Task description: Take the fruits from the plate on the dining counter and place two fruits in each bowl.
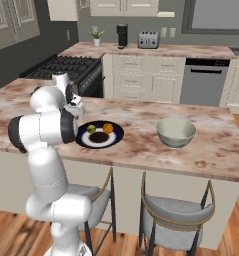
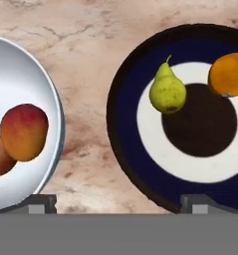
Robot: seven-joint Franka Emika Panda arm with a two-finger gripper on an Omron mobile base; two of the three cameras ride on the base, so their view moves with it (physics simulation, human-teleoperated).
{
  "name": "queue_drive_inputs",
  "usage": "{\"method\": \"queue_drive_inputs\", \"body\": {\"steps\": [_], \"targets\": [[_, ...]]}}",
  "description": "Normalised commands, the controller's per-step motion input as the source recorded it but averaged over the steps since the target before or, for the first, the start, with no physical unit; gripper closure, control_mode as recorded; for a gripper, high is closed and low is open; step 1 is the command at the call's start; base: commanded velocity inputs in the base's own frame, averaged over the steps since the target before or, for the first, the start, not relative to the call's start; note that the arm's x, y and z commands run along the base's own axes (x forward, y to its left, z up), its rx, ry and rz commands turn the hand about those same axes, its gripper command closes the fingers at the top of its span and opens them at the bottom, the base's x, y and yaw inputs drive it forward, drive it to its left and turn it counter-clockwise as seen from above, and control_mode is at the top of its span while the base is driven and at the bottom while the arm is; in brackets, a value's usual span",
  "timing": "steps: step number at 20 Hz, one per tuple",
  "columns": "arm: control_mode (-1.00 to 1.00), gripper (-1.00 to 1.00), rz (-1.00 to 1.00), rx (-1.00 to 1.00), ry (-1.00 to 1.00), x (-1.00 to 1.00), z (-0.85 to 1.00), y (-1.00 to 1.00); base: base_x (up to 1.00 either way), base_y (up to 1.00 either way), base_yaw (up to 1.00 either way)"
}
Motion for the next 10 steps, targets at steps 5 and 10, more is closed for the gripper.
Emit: {"method": "queue_drive_inputs", "body": {"steps": [5, 10], "targets": [[-1.00, -1.00, -0.11, -0.07, 0.13, -0.36, 0.00, -0.70, 0.00, 0.00, 0.00], [-1.00, -1.00, -0.01, -0.01, 0.03, 0.05, 0.00, -0.21, 0.00, 0.00, 0.00]]}}
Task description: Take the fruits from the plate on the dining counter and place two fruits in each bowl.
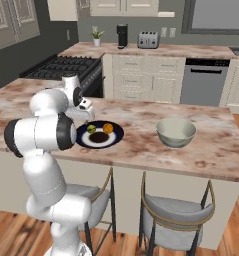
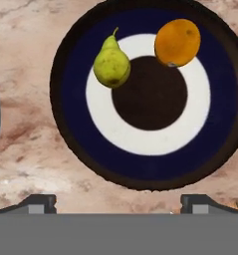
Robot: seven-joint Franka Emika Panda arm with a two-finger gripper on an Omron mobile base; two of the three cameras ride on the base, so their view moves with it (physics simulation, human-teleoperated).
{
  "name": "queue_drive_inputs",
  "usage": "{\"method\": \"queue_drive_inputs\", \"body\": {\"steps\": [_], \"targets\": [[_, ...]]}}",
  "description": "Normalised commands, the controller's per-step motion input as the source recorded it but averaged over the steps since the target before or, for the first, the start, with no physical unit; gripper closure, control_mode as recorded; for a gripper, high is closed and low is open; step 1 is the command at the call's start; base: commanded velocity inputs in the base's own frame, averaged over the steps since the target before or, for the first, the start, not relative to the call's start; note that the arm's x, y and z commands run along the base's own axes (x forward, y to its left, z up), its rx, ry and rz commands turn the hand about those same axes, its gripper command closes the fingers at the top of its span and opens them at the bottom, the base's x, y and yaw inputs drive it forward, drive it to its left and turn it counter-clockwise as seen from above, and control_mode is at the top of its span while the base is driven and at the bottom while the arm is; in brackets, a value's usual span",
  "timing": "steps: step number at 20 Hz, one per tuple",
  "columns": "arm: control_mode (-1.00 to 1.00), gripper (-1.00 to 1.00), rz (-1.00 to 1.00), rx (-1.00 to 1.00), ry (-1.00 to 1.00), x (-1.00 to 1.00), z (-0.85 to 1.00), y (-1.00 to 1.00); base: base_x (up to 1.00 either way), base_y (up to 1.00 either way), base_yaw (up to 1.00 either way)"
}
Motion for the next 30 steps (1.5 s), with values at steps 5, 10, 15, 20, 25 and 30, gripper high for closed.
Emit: {"method": "queue_drive_inputs", "body": {"steps": [5, 10, 15, 20, 25, 30], "targets": [[-1.00, -1.00, 0.00, 0.00, 0.00, 0.37, -0.10, -0.03, 0.00, 0.00, 0.00], [-1.00, -1.00, 0.00, 0.00, 0.00, 0.57, -0.15, -0.02, 0.00, 0.00, 0.00], [-1.00, -1.00, 0.00, 0.00, 0.00, 0.54, -0.41, -0.01, 0.00, 0.00, 0.00], [-1.00, -1.00, 0.00, 0.00, -0.07, 0.38, -0.78, 0.00, 0.00, 0.00, 0.00], [-1.00, -1.00, 0.00, 0.00, -0.04, 0.28, -0.16, 0.00, 0.00, 0.00, 0.00], [-1.00, -1.00, 0.00, 0.00, 0.00, 0.21, -0.03, -0.02, 0.00, 0.00, 0.00]]}}
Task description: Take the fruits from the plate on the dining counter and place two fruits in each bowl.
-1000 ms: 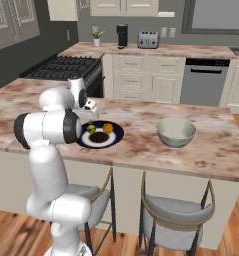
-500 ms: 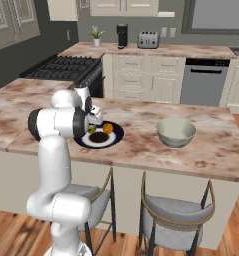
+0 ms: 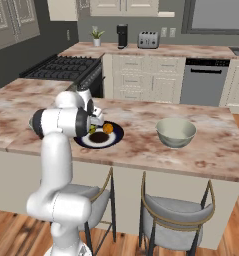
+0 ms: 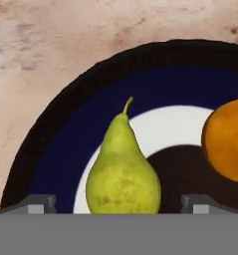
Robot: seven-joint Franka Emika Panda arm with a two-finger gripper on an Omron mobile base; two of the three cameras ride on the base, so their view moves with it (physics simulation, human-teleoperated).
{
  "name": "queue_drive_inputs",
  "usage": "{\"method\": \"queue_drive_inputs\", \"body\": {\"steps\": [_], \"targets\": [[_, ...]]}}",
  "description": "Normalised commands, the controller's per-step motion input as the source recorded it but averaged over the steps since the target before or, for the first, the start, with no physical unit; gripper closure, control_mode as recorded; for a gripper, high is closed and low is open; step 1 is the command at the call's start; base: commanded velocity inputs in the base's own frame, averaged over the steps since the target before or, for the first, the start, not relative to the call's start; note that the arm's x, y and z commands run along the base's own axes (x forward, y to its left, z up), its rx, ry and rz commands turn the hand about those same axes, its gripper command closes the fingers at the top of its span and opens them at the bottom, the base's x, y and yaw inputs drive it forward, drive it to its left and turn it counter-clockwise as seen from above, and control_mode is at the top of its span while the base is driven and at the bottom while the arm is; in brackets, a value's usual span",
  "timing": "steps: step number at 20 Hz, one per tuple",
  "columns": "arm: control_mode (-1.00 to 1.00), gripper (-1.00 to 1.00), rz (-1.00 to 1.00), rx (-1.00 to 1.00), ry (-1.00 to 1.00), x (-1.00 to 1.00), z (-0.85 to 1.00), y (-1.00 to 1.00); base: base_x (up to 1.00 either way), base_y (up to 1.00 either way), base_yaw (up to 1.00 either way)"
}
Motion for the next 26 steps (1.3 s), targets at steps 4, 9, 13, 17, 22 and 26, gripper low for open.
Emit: {"method": "queue_drive_inputs", "body": {"steps": [4, 9, 13, 17, 22, 26], "targets": [[-1.00, -1.00, 0.00, 0.00, 0.00, 0.00, -0.25, -0.05, 0.00, 0.00, 0.00], [-1.00, -1.00, 0.00, 0.00, 0.00, 0.00, -0.33, -0.08, 0.00, 0.00, 0.00], [-1.00, -1.00, 0.00, 0.00, 0.03, 0.00, -0.17, -0.01, 0.00, 0.00, 0.00], [-1.00, 1.00, 0.00, 0.00, 0.00, 0.00, 0.00, 0.00, 0.00, 0.00, 0.00], [-1.00, 1.00, 0.00, 0.00, -0.03, -0.05, 0.05, -0.05, 0.00, 0.00, 0.00], [-1.00, 1.00, 0.00, -0.01, -0.08, -0.18, 0.51, -0.24, 0.00, 0.00, 0.00]]}}
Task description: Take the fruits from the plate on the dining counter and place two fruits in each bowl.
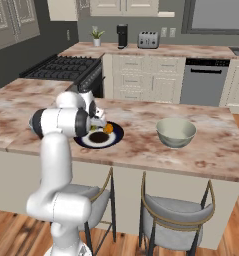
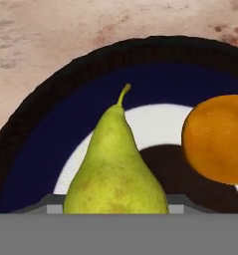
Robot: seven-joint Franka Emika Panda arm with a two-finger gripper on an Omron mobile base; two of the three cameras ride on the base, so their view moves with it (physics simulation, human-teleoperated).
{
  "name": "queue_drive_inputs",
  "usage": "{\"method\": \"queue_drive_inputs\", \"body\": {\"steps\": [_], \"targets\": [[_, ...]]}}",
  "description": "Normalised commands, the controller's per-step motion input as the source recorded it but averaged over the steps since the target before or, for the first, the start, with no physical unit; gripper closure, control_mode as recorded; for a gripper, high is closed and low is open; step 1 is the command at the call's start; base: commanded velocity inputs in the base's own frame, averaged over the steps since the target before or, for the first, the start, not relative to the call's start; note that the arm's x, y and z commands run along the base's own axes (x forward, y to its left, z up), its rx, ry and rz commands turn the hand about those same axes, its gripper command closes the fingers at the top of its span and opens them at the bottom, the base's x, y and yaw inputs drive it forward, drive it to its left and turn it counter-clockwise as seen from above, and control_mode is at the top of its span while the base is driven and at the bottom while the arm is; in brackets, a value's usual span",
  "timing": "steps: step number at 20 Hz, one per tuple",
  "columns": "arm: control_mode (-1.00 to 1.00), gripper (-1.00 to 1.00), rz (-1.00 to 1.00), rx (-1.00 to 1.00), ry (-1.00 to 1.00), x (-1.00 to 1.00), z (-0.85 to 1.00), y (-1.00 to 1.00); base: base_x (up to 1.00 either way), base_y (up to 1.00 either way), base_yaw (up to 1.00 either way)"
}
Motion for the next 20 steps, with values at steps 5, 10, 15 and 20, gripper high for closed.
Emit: {"method": "queue_drive_inputs", "body": {"steps": [5, 10, 15, 20], "targets": [[-1.00, 1.00, 0.00, -0.01, -0.06, -0.60, 0.61, -0.61, 0.00, 0.00, 0.00], [-1.00, 1.00, 0.00, -0.02, -0.11, -0.81, 0.59, -0.76, 0.00, 0.00, 0.00], [-1.00, 1.00, -0.01, 0.00, -0.06, -0.29, 0.32, -1.00, 0.00, 0.00, 0.00], [-1.00, 1.00, -0.06, -0.02, -0.03, -0.02, 0.37, -0.87, 0.00, 0.00, 0.00]]}}
